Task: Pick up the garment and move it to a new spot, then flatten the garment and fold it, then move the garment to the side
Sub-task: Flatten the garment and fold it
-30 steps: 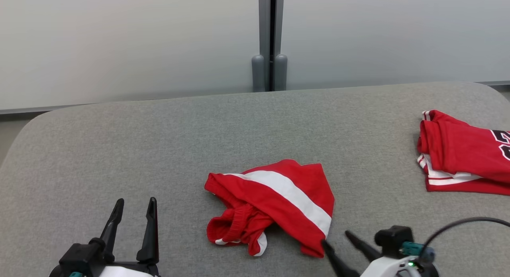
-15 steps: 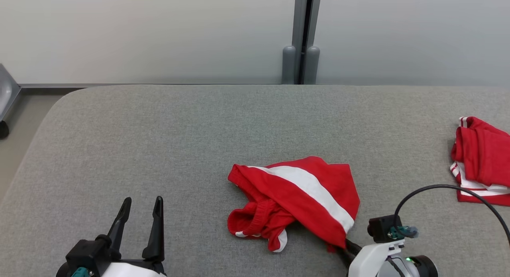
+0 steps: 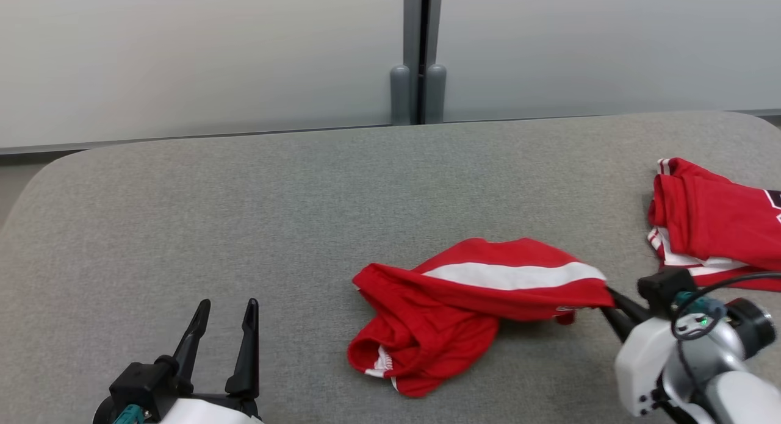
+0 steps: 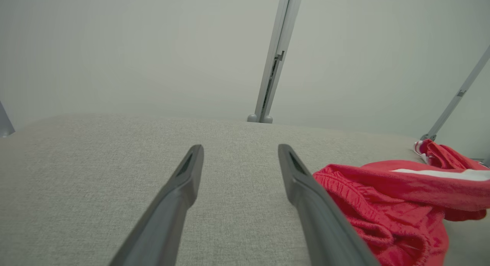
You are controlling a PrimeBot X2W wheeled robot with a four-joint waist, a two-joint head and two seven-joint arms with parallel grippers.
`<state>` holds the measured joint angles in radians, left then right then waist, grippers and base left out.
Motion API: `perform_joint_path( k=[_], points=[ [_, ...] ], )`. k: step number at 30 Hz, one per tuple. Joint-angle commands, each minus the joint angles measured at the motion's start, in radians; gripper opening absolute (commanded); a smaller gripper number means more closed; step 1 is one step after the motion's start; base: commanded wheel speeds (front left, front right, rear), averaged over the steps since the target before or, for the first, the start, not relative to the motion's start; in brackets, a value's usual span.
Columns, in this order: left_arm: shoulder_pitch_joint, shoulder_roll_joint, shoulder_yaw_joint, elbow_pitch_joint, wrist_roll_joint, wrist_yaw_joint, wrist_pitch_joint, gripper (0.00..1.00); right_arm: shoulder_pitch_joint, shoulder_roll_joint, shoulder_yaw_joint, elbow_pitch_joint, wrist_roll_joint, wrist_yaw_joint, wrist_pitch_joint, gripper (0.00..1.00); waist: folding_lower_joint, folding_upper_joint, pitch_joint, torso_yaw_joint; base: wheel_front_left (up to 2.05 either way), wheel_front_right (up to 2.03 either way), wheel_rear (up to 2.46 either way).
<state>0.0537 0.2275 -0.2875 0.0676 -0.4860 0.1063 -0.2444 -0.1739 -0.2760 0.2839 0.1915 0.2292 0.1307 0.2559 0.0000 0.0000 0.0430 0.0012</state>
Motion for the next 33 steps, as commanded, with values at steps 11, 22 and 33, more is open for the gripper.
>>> perform_joint_path(
  k=[11, 22, 33],
  points=[
    [-0.047, 0.007, -0.018, 0.025, -0.013, -0.016, 0.032, 1.0, 0.081, -0.131, -0.023, 0.071, 0.065, 0.0, -0.008, 1.0, 0.0, 0.0, 0.032, -0.029, 0.0, 0.0, 0.0],
    [-0.068, 0.037, -0.015, -0.001, -0.016, -0.009, 0.074, 1.0, 0.079, -0.086, -0.134, -0.043, 0.061, 0.0, -0.082, 1.0, 0.0, 0.0, 0.01, -0.04, 0.0, 0.0, 0.0],
    [-0.072, 0.078, 0.003, -0.074, -0.018, 0.011, 0.116, 1.0, 0.111, 0.036, -0.286, -0.272, -0.001, 0.0, -0.174, 1.0, 0.0, 0.0, 0.011, -0.062, 0.0, 0.0, 0.0]
  ],
)
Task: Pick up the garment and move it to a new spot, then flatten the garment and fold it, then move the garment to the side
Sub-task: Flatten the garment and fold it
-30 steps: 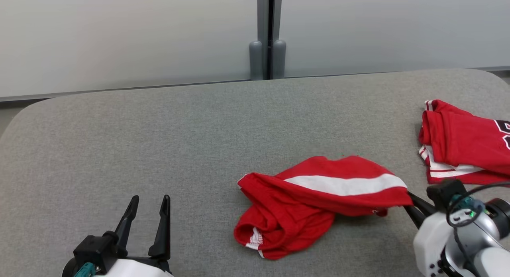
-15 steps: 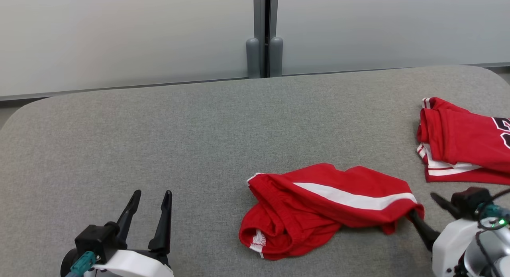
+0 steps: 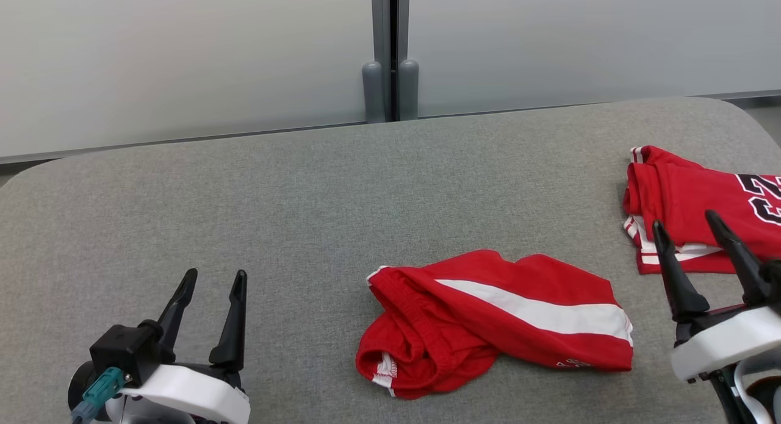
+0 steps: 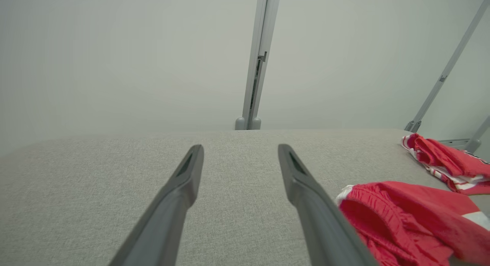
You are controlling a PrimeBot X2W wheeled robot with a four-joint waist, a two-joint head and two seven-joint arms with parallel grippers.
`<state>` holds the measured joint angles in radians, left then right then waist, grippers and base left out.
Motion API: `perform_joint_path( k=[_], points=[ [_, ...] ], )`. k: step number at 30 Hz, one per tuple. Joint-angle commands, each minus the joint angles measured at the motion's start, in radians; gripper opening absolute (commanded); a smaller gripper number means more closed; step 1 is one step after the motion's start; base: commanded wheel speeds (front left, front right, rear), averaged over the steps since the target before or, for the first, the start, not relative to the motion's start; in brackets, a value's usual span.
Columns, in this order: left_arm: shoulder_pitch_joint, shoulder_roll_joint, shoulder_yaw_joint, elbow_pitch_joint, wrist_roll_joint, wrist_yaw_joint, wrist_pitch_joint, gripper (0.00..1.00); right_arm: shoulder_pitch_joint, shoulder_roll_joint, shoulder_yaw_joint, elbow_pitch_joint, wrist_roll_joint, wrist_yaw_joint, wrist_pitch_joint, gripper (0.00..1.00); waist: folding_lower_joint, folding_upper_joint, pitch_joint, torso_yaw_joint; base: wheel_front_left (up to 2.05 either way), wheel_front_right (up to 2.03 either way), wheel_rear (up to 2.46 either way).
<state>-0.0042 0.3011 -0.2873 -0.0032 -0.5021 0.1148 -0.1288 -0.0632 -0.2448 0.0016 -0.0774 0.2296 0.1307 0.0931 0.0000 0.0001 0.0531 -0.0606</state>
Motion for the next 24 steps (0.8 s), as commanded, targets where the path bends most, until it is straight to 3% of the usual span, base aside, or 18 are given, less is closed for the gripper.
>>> perform_joint_path(
  k=[1, 6, 15, 20, 24],
  points=[
    [-0.015, 0.004, 0.002, -0.008, -0.002, 0.003, 0.0, 1.0, -0.001, 0.024, -0.014, -0.008, -0.005, 0.0, -0.04, 1.0, 0.0, -0.0001, 0.002, -0.001, 0.0, 0.0, 0.0],
    [-0.022, -0.008, -0.005, -0.014, -0.007, 0.006, -0.014, 1.0, -0.003, 0.142, -0.033, 0.028, -0.021, 0.0, -0.225, 1.0, 0.0, -0.0001, 0.005, 0.0, 0.0, 0.0, 0.0],
    [-0.033, -0.035, -0.026, 0.0, -0.048, -0.022, 0.006, 1.0, -0.037, 0.147, 0.019, 0.152, -0.014, 0.0, -0.293, 1.0, 0.0, -0.0001, 0.0, 0.003, 0.0, 0.0, 0.0],
    [-0.051, -0.073, -0.053, 0.014, -0.173, -0.076, 0.13, 1.0, -0.054, 0.138, 0.024, 0.161, -0.013, 0.0, -0.297, 1.0, 0.0, -0.0001, 0.007, 0.001, 0.0, 0.0, 0.0],
    [-0.096, -0.106, -0.076, 0.038, -0.315, -0.117, 0.302, 1.0, -0.067, 0.134, 0.033, 0.167, -0.01, 0.0, -0.298, 1.0, 0.0, -0.0001, 0.02, -0.014, 0.0, 0.0, 0.0]
  ],
)
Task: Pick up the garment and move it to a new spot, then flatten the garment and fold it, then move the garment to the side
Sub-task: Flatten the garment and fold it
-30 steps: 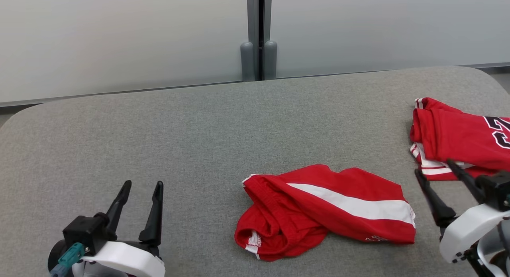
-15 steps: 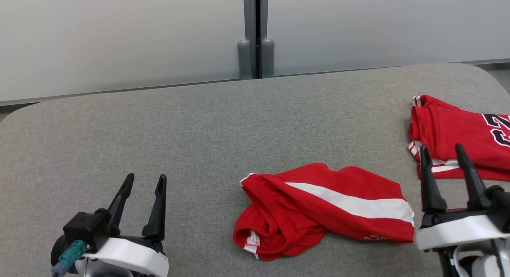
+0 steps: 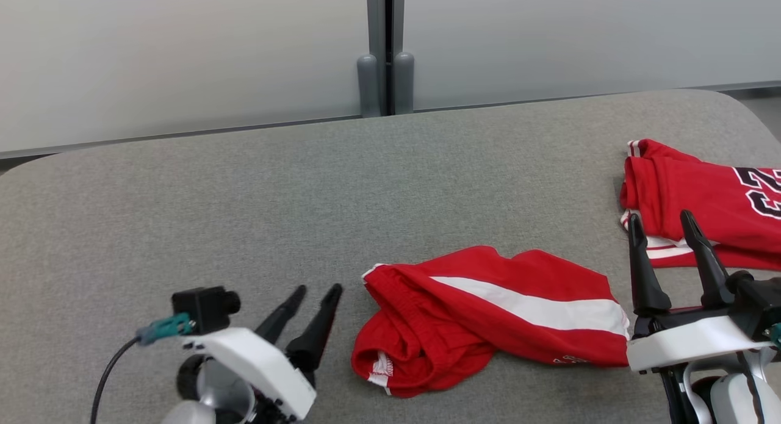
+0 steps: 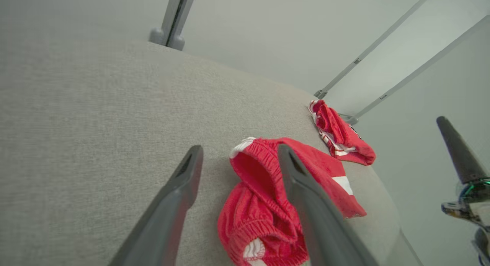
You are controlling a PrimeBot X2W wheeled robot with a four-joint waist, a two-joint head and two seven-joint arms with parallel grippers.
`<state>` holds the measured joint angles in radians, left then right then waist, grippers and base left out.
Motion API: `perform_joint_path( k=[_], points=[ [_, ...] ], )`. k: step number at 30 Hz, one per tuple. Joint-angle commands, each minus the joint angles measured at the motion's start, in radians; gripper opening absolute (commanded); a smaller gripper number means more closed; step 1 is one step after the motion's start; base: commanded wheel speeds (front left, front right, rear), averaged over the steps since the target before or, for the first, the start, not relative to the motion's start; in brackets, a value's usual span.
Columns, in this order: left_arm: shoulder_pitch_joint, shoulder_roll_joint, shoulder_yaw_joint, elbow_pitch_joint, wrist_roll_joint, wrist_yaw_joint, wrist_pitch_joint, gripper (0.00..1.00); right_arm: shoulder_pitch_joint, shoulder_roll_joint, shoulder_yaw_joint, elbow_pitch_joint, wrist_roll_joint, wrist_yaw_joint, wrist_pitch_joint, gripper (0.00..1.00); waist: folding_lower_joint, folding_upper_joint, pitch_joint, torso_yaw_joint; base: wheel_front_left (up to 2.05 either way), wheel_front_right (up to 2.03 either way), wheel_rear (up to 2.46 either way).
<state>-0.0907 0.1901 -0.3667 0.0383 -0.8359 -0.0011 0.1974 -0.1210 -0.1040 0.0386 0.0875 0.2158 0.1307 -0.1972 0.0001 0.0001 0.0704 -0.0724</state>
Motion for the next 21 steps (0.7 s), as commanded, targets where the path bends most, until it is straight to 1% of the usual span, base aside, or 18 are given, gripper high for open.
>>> perform_joint_path(
  k=[1, 4, 6, 7, 11, 14, 18, 19, 20, 21],
  points=[
    [-0.018, -0.006, -0.002, 0.005, -0.02, -0.009, 0.016, 1.0, -0.011, -0.008, -0.002, 0.004, 0.004, 0.0, -0.008, 1.0, -0.0001, -0.0001, 0.006, -0.008, 0.0, 0.0, 0.0],
    [-0.051, -0.031, -0.003, 0.037, -0.133, -0.028, 0.125, 1.0, -0.022, -0.009, 0.005, 0.007, 0.006, 0.0, -0.01, 1.0, -0.0001, -0.0001, 0.019, -0.03, 0.0, 0.0, 0.0],
    [-0.072, -0.03, -0.011, 0.069, -0.173, -0.036, 0.185, 1.0, -0.032, -0.008, 0.01, 0.01, 0.008, 0.0, -0.01, 1.0, -0.0001, -0.0001, 0.029, -0.048, 0.0, 0.0, 0.0],
    [-0.084, -0.034, -0.009, 0.082, -0.191, -0.042, 0.198, 1.0, -0.035, -0.007, 0.011, 0.011, 0.009, 0.0, -0.011, 1.0, -0.0001, -0.0001, 0.035, -0.058, 0.0, 0.0, 0.0],
    [-0.118, -0.068, 0.013, 0.137, -0.266, -0.061, 0.222, 1.0, -0.046, -0.004, 0.011, 0.016, 0.012, 0.0, -0.019, 1.0, -0.0001, -0.0001, 0.055, -0.09, 0.0, 0.0, 0.0],
    [-0.15, -0.065, 0.02, 0.184, -0.268, -0.067, 0.223, 1.0, -0.053, -0.003, 0.014, 0.023, 0.012, 0.0, -0.021, 1.0, -0.0001, -0.0001, 0.065, -0.107, 0.0, 0.0, 0.0],
    [-0.18, -0.08, 0.02, 0.213, -0.277, -0.082, 0.208, 1.0, -0.057, -0.003, 0.015, 0.032, 0.012, 0.0, -0.027, 1.0, -0.0001, -0.0001, 0.066, -0.115, 0.0, 0.0, 0.0],
    [-0.187, -0.082, 0.023, 0.215, -0.285, -0.087, 0.204, 0.82, -0.058, -0.002, 0.014, 0.034, 0.012, 0.0, -0.029, 1.0, -0.0001, -0.0001, 0.065, -0.115, 0.0, 0.0, 0.0],
    [-0.192, -0.083, 0.026, 0.214, -0.291, -0.089, 0.201, 0.5, -0.057, -0.002, 0.013, 0.034, 0.011, 0.0, -0.029, 1.0, -0.0001, -0.0001, 0.063, -0.114, 0.0, 0.0, 0.0],
    [-0.198, -0.086, 0.03, 0.212, -0.297, -0.094, 0.198, 0.29, -0.055, 0.0, 0.01, 0.035, 0.009, 0.0, -0.029, 1.0, -0.0001, -0.0001, 0.061, -0.111, 0.0, 0.0, 0.0]
  ],
)
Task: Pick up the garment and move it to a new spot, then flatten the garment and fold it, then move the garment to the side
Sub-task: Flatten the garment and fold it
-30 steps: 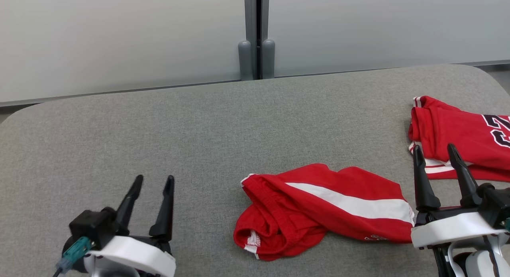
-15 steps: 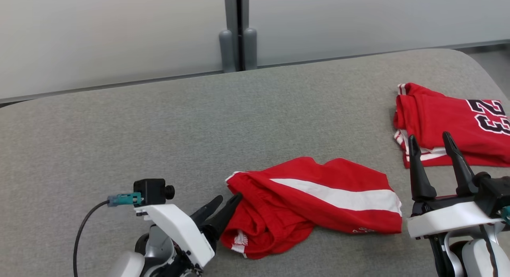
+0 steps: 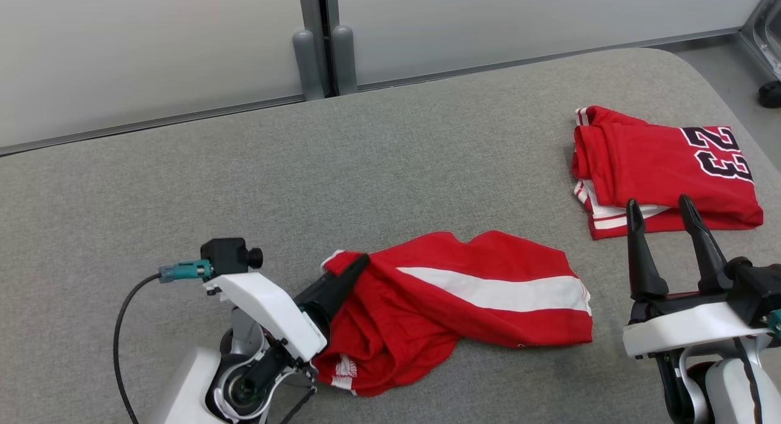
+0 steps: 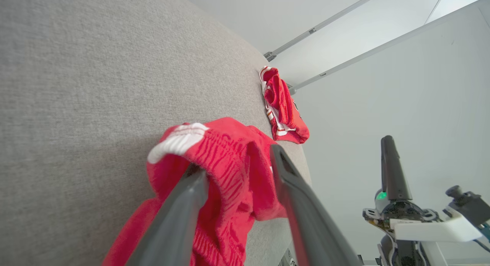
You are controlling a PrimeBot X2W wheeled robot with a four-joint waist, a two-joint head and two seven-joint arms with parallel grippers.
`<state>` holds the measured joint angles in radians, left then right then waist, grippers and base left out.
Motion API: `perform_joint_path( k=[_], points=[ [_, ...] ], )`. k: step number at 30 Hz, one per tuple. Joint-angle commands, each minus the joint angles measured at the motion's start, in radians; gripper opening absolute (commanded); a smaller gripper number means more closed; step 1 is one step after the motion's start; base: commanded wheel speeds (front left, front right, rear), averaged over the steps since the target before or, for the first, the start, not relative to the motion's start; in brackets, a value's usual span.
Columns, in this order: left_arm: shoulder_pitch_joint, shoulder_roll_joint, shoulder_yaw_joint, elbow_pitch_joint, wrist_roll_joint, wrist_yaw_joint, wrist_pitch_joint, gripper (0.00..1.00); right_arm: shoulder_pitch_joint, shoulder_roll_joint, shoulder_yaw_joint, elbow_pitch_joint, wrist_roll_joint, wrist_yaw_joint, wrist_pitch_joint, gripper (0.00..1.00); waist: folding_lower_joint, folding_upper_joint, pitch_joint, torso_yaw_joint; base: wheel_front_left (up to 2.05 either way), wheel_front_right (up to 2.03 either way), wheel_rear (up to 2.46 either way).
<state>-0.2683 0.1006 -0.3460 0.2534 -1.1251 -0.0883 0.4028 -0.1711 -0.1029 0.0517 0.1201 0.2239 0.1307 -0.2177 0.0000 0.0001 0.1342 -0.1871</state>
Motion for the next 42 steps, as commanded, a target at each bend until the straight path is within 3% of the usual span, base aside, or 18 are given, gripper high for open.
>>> perform_joint_path(
  k=[1, 8, 14, 21, 27, 32, 37, 38, 39, 40, 42],
  points=[
    [-0.027, 0.001, 0.013, -0.006, -0.017, -0.009, -0.009, 0.0, -0.004, 0.0, -0.002, 0.004, 0.0, 0.0, -0.009, 1.0, 0.0, -0.0001, -0.005, 0.007, 0.0, 0.0, 0.0],
    [-0.107, 0.034, -0.003, -0.014, 0.031, -0.028, -0.023, 0.0, -0.01, 0.005, 0.006, 0.013, 0.005, 0.0, -0.014, 1.0, 0.0, -0.0001, -0.02, 0.031, 0.0, 0.0, 0.0],
    [-0.157, 0.069, -0.094, -0.092, 0.1, -0.041, -0.008, 0.0, 0.001, 0.0, -0.007, 0.017, 0.006, 0.0, -0.016, 1.0, 0.0, -0.0001, -0.031, 0.057, 0.0, 0.0, 0.0],
    [-0.025, 0.137, -0.193, -0.28, 0.111, -0.04, 0.069, 0.0, 0.023, -0.006, -0.033, 0.005, 0.005, 0.0, -0.007, 1.0, 0.0, -0.0001, -0.04, 0.093, 0.0, 0.0, 0.0],
    [0.154, 0.258, -0.268, -0.417, 0.177, -0.006, 0.117, 0.0, 0.04, -0.014, -0.054, -0.009, 0.003, 0.0, 0.003, 1.0, 0.0, -0.0001, -0.038, 0.145, 0.0, 0.0, 0.0],
    [0.232, 0.326, -0.301, -0.414, 0.249, 0.018, 0.112, 0.0, 0.049, -0.025, -0.067, -0.023, 0.001, 0.0, 0.016, 1.0, 0.0, -0.0001, -0.038, 0.184, 0.0, 0.0, 0.0],
    [0.248, 0.316, -0.316, -0.311, 0.307, 0.025, 0.055, 0.0, 0.048, -0.033, -0.065, -0.031, 0.001, 0.0, 0.032, 1.0, 0.0, -0.0001, -0.044, 0.2, 0.0, 0.0, 0.0],
    [0.247, 0.307, -0.315, -0.289, 0.307, 0.021, 0.042, 0.09, 0.049, -0.033, -0.064, -0.032, 0.001, 0.0, 0.033, 1.0, 0.0, -0.0001, -0.047, 0.201, 0.0, 0.0, 0.0],
    [0.241, 0.303, -0.316, -0.27, 0.314, 0.021, 0.03, 0.47, 0.051, -0.034, -0.063, -0.033, 0.001, 0.0, 0.037, 1.0, 0.0, -0.0001, -0.05, 0.202, 0.0, 0.0, 0.0],
    [0.236, 0.296, -0.316, -0.254, 0.315, 0.02, 0.019, 1.0, 0.053, -0.035, -0.061, -0.032, 0.002, 0.0, 0.041, 1.0, 0.0, -0.0001, -0.053, 0.202, 0.0, 0.0, 0.0],
    [0.23, 0.278, -0.31, -0.235, 0.305, 0.014, -0.002, 1.0, 0.056, -0.038, -0.059, -0.032, 0.004, 0.0, 0.043, 1.0, 0.0, -0.0001, -0.061, 0.203, 0.0, 0.0, 0.0]
  ],
)
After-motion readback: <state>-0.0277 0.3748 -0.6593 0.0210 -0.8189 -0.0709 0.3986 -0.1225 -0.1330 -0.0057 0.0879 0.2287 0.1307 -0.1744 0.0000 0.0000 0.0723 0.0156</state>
